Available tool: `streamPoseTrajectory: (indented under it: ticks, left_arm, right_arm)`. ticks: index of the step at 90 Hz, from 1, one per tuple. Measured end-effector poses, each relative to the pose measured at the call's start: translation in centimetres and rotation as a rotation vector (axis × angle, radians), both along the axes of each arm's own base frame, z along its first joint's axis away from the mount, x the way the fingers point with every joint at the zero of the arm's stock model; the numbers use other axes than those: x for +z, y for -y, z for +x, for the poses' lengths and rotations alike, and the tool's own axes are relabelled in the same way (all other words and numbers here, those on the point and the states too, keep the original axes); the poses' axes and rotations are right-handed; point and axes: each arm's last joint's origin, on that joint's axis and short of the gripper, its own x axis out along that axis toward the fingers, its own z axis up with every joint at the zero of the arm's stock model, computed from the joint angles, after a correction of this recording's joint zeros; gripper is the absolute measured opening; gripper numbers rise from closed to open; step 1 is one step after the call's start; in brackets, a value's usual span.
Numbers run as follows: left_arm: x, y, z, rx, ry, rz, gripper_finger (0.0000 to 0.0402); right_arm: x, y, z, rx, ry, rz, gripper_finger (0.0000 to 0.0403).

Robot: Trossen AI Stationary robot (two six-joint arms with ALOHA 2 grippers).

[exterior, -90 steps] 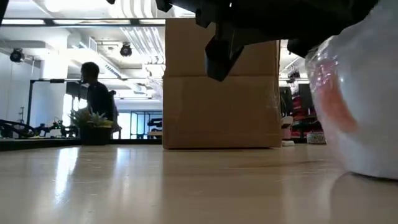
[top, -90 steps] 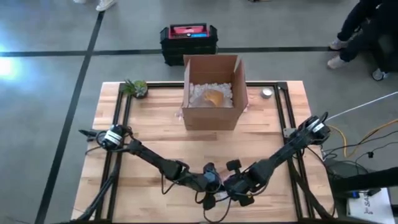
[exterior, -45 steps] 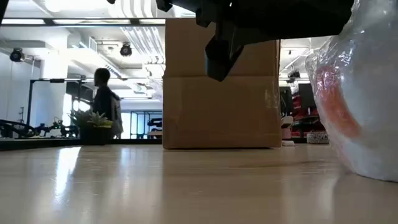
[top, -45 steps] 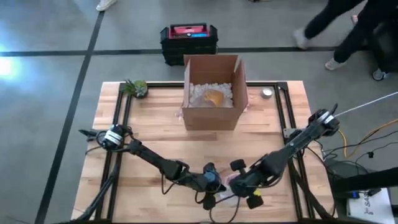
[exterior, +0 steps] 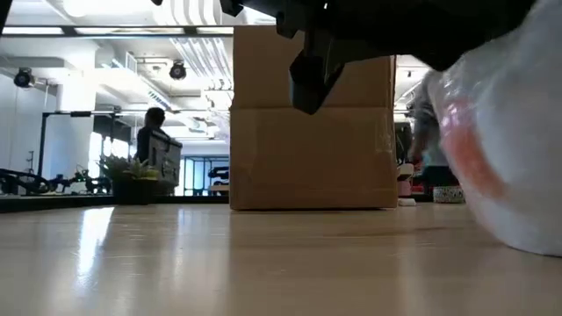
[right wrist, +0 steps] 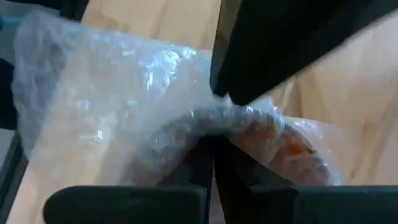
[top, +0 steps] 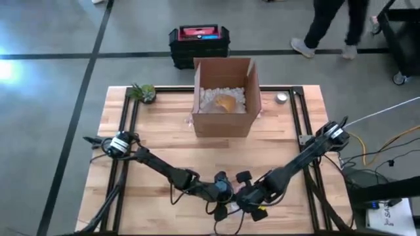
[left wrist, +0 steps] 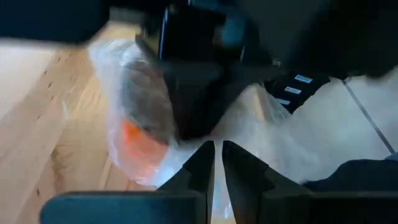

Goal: Wrap mug
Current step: Wrap the orange mug with the transparent bubble wrap

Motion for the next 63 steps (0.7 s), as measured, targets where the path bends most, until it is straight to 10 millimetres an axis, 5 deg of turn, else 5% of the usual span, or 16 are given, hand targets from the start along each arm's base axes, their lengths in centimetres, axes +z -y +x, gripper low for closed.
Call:
streamPoseTrajectory:
  ticks: [20, 63]
  left_arm:
    - [0.0, 0.0, 0.0, 0.000, 0.002, -0.001, 0.0020]
    - [0.2, 0.0, 0.1, 0.000, 0.021, -0.010, 0.0020]
  right_arm:
    - [-0.8, -0.1, 0.2, 0.019, -0.012, -0.011, 0.0000]
    - [3.0, 0.4, -0.8, -0.029, 0.015, 0.055, 0.0000]
